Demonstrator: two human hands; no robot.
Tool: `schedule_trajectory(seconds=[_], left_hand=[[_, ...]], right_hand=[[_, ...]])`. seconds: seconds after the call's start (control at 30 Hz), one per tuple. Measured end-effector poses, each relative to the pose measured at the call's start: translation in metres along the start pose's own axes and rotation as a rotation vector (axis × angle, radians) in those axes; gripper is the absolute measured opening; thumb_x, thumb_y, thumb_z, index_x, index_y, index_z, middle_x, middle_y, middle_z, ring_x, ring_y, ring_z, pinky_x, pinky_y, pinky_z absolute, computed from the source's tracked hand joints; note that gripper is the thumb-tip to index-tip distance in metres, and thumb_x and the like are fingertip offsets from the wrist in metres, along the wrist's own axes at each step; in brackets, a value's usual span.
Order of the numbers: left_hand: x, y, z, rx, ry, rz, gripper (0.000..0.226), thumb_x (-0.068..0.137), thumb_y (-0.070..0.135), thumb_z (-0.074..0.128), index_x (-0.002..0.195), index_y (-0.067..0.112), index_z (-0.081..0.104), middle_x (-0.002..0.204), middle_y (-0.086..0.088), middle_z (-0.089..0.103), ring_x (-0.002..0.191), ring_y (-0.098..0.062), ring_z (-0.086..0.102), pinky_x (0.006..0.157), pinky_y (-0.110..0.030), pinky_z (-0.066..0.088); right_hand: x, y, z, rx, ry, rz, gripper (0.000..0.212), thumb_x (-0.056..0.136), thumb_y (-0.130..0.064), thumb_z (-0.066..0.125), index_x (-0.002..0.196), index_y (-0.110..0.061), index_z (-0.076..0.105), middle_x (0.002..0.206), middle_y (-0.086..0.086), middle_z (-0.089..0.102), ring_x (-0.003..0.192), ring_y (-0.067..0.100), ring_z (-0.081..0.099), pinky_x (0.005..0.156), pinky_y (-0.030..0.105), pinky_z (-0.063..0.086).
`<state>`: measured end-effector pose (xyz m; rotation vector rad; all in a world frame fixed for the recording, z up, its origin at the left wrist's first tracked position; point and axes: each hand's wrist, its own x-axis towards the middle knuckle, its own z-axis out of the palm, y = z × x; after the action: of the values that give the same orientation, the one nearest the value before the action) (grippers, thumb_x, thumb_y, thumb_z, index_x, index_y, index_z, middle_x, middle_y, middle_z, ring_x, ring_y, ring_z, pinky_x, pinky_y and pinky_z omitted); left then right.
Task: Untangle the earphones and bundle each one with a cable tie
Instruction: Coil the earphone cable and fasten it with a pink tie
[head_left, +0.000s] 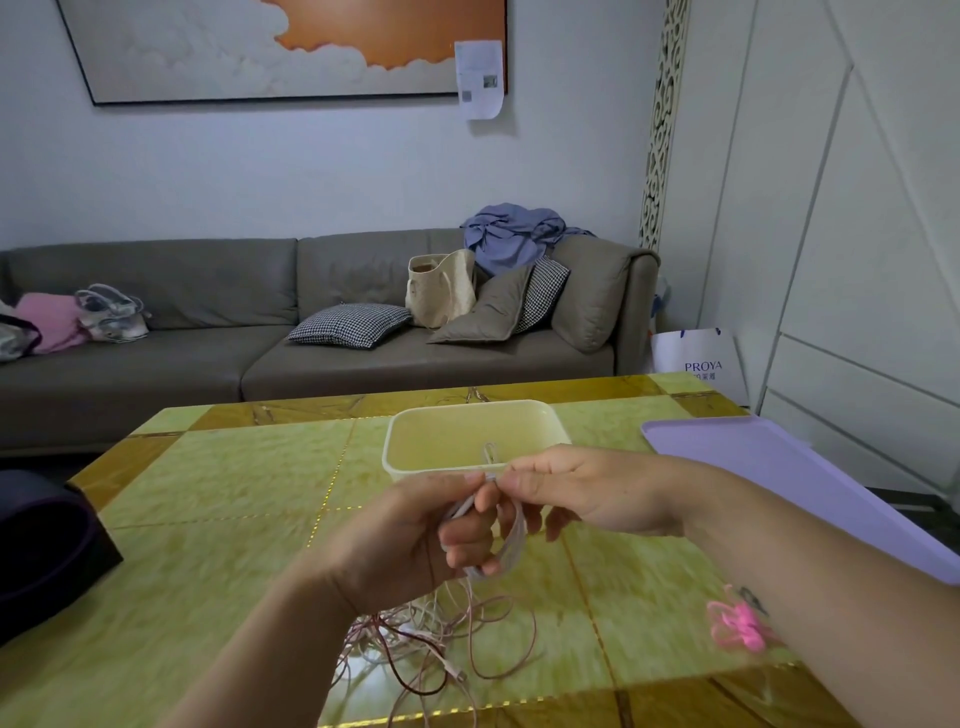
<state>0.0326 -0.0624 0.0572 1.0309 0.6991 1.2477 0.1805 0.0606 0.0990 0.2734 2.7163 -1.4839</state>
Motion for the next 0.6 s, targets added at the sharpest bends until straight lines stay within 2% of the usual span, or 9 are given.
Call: schedule_trajectory(seconds=[0.07, 0.13, 0.23, 0.3, 0.37, 0.47, 0.53, 0.6], left_hand=[[-0.002, 0.0, 0.001, 0.011, 0.07, 0.043, 0.022, 0.08, 0.033, 0.072, 0.076, 0.013, 0.064, 0.053, 0.006, 0.041, 0.047, -0.009, 0.044, 0.068, -0.03, 0.052], [-0.002, 0.0, 0.006, 0.046, 0.149, 0.078, 0.024, 0.08, 0.032, 0.072, 0.079, 0.009, 0.065, 0.053, 0.003, 0.038, 0.047, -0.011, 0.045, 0.069, -0.03, 0.053], [0.003, 0.003, 0.016, 0.138, 0.305, 0.1, 0.028, 0.092, 0.027, 0.053, 0.082, 0.001, 0.059, 0.052, 0.002, 0.037, 0.048, -0.011, 0.048, 0.071, -0.031, 0.054], [0.008, 0.005, 0.019, 0.231, 0.38, 0.112, 0.026, 0.088, 0.025, 0.047, 0.085, 0.0, 0.056, 0.05, 0.003, 0.039, 0.049, -0.011, 0.052, 0.079, -0.034, 0.049], [0.013, 0.005, 0.02, 0.288, 0.44, 0.138, 0.027, 0.083, 0.025, 0.046, 0.086, 0.001, 0.057, 0.05, 0.003, 0.041, 0.053, -0.011, 0.056, 0.082, -0.035, 0.045], [0.023, 0.004, 0.018, 0.405, 0.56, 0.211, 0.024, 0.094, 0.019, 0.042, 0.087, 0.005, 0.059, 0.05, 0.005, 0.045, 0.059, -0.011, 0.054, 0.071, -0.023, 0.046], [0.03, 0.002, 0.014, 0.539, 0.635, 0.277, 0.025, 0.097, 0.017, 0.04, 0.081, 0.01, 0.058, 0.052, 0.009, 0.048, 0.06, -0.009, 0.046, 0.07, -0.025, 0.04], [0.031, 0.001, 0.011, 0.634, 0.677, 0.314, 0.027, 0.098, 0.018, 0.041, 0.075, 0.014, 0.054, 0.056, 0.012, 0.049, 0.059, -0.005, 0.042, 0.07, -0.026, 0.036]], right_hand=[[0.003, 0.001, -0.001, -0.039, 0.043, -0.03, 0.038, 0.1, -0.031, 0.037, 0.107, 0.0, 0.058, 0.081, -0.003, 0.048, 0.067, 0.004, 0.043, 0.065, 0.017, 0.04], [0.004, 0.002, -0.005, -0.057, 0.071, -0.056, 0.044, 0.099, -0.035, 0.039, 0.104, 0.006, 0.055, 0.08, 0.009, 0.043, 0.063, 0.008, 0.039, 0.061, 0.018, 0.036], [0.004, 0.0, -0.011, -0.124, 0.081, -0.067, 0.033, 0.099, -0.034, 0.039, 0.086, -0.008, 0.056, 0.075, 0.01, 0.04, 0.062, 0.011, 0.037, 0.059, 0.02, 0.034], [0.005, -0.002, -0.016, -0.162, 0.096, -0.06, 0.03, 0.1, -0.03, 0.039, 0.077, -0.018, 0.053, 0.068, 0.006, 0.041, 0.061, 0.011, 0.038, 0.058, 0.019, 0.035], [0.006, -0.001, -0.02, -0.144, 0.116, -0.061, 0.03, 0.1, -0.028, 0.04, 0.074, -0.019, 0.052, 0.068, 0.005, 0.042, 0.061, 0.012, 0.039, 0.058, 0.018, 0.037], [0.009, 0.003, -0.023, 0.019, 0.149, -0.058, 0.03, 0.1, -0.024, 0.041, 0.075, -0.014, 0.054, 0.069, 0.008, 0.042, 0.054, 0.007, 0.039, 0.054, 0.014, 0.036], [0.011, 0.006, -0.02, 0.24, 0.175, -0.07, 0.028, 0.098, -0.022, 0.042, 0.076, -0.01, 0.055, 0.073, 0.012, 0.048, 0.05, 0.006, 0.035, 0.05, 0.015, 0.033], [0.012, 0.008, -0.016, 0.424, 0.177, -0.066, 0.027, 0.098, -0.02, 0.042, 0.076, -0.008, 0.054, 0.072, 0.006, 0.059, 0.046, 0.004, 0.033, 0.046, 0.015, 0.03]])
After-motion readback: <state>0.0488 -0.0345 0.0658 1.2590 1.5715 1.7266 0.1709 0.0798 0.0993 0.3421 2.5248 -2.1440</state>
